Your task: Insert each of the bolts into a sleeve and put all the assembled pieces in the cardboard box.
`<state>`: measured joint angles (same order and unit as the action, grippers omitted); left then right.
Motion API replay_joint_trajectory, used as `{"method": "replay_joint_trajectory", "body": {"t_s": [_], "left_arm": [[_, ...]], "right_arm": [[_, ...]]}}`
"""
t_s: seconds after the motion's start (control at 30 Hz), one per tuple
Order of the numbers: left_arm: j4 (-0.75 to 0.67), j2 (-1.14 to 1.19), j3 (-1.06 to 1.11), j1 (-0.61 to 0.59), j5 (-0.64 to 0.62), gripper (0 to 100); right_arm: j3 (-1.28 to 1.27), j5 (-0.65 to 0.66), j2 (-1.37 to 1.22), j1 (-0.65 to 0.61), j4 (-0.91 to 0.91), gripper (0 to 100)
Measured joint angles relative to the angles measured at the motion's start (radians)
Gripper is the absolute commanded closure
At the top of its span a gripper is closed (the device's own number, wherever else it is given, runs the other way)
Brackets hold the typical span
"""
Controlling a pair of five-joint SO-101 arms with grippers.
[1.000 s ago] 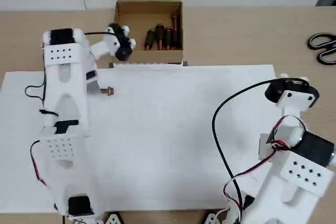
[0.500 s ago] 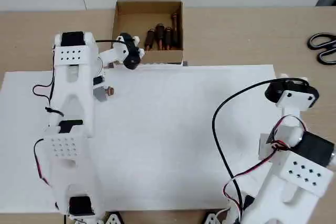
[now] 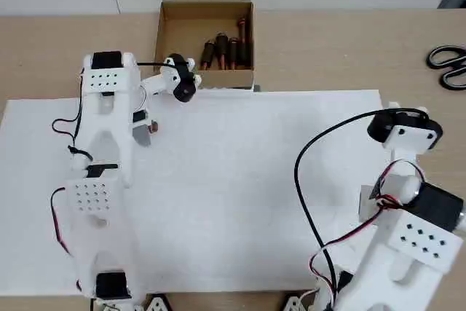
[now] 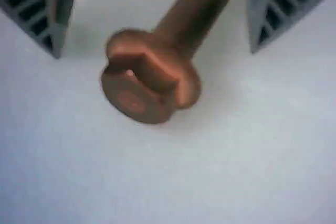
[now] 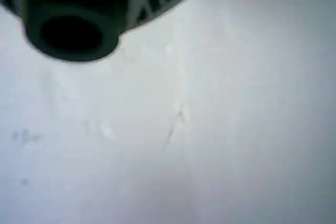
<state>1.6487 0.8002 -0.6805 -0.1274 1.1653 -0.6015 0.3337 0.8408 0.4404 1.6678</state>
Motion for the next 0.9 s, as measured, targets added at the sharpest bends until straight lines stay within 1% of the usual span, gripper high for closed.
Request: {"method": "replay_joint_trajectory", "body": {"t_s": [0.2,0.5,0.63,0.73,0.9], "left_arm": [[0.005,0.000,0.000,0.000,0.000,87],[0.005,0.000,0.000,0.003,0.000,88],[0.012,0.000,0.000,0.003,0.000,96],[0.058,0.003,-0.055,0.008,0.002,99],[0.074,0.005,-0.121,0.014,0.000,100]], "right_arm": [[0.000,0.000,0.000,0.000,0.000,99.5],[0.000,0.000,0.000,0.000,0.000,99.5],[0.000,0.000,0.000,0.000,0.000,99.5],[0.000,0.000,0.000,0.000,0.000,99.5],[0.000,0.000,0.000,0.000,0.000,99.5]]}}
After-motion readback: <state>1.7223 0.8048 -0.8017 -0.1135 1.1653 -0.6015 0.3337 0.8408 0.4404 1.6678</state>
